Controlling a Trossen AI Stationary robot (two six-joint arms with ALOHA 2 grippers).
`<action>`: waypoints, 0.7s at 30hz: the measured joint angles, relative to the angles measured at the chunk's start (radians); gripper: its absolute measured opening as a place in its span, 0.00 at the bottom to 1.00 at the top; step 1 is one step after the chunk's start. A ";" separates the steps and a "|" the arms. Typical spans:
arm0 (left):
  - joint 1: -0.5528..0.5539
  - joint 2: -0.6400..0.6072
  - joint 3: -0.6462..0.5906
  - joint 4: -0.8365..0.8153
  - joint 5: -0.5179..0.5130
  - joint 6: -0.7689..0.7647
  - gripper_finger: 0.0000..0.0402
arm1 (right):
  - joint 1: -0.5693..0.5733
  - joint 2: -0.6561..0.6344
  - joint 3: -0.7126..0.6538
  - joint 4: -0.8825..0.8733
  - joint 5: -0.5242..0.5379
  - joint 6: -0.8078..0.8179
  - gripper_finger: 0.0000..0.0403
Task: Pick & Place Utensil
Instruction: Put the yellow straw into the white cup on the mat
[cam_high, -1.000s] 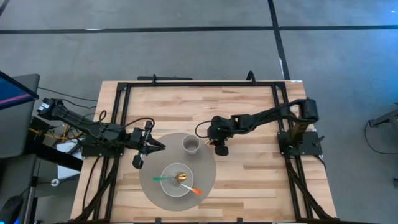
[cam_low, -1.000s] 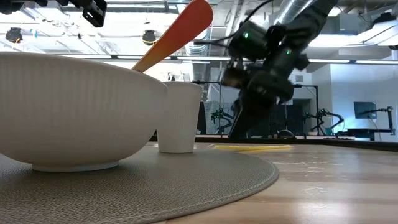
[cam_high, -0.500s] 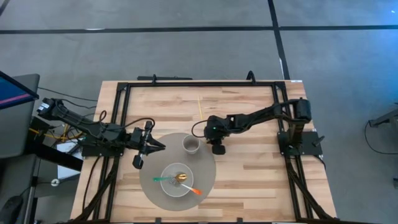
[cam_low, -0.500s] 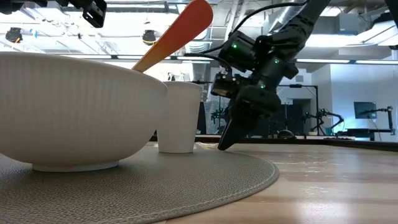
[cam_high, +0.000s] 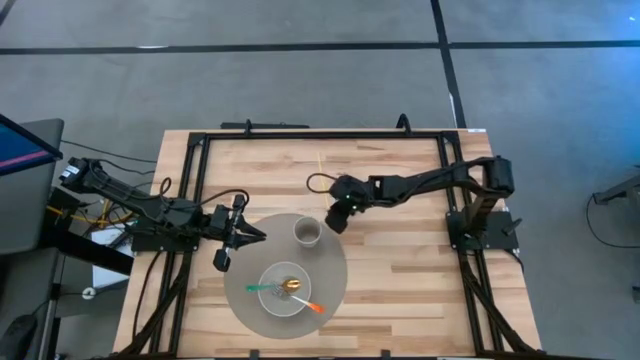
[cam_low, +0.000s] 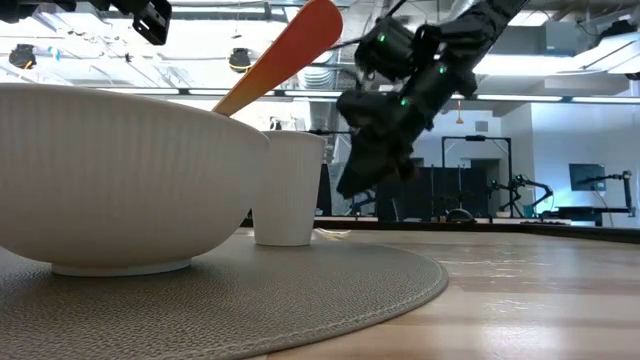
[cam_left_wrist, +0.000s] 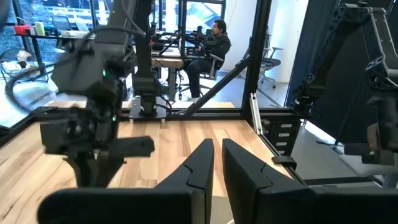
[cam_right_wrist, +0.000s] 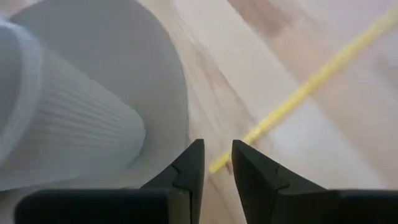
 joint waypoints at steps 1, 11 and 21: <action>0.000 0.000 0.000 0.000 0.000 -0.001 0.09 | 0.000 0.010 -0.001 -0.006 0.000 0.046 0.19; 0.000 0.001 0.000 0.003 0.000 -0.003 0.09 | 0.001 0.131 0.000 0.040 -0.015 0.238 0.19; 0.000 0.001 0.000 0.005 0.000 -0.003 0.09 | -0.009 0.136 0.000 0.098 -0.010 0.307 0.19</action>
